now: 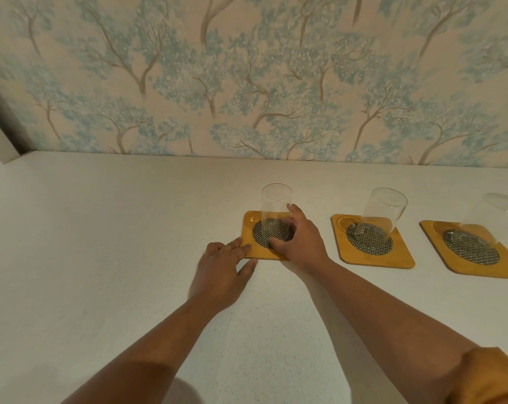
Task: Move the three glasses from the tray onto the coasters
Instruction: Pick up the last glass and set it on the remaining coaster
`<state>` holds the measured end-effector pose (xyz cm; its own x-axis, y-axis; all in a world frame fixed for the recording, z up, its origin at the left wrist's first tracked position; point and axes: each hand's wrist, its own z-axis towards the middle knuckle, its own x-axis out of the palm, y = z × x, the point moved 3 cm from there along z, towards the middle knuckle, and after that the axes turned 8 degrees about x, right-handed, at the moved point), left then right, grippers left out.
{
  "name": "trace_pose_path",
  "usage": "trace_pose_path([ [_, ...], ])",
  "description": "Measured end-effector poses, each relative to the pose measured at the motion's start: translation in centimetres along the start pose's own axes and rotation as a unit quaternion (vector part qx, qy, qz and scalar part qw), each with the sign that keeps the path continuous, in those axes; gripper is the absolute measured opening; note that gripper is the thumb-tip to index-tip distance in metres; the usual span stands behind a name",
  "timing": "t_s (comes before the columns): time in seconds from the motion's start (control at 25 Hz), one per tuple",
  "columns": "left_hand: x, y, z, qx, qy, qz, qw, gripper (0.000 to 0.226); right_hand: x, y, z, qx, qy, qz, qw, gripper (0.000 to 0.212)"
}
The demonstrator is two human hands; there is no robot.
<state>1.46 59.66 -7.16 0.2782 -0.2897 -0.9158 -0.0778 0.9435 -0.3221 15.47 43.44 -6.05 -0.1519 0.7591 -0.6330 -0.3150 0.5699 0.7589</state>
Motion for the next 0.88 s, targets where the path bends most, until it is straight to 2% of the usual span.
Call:
trace_pose_path([
  [0.6,-0.10,-0.13,-0.09,-0.001,-0.007,-0.007,1.000,0.071,0.16,0.35,-0.12,-0.002,-0.023,-0.021,1.000,0.101],
  [0.88,0.15,0.09,-0.04,0.006,-0.013,-0.002,1.000,0.058,0.15,0.59,-0.24,-0.002,-0.029,-0.025,0.999,0.103],
])
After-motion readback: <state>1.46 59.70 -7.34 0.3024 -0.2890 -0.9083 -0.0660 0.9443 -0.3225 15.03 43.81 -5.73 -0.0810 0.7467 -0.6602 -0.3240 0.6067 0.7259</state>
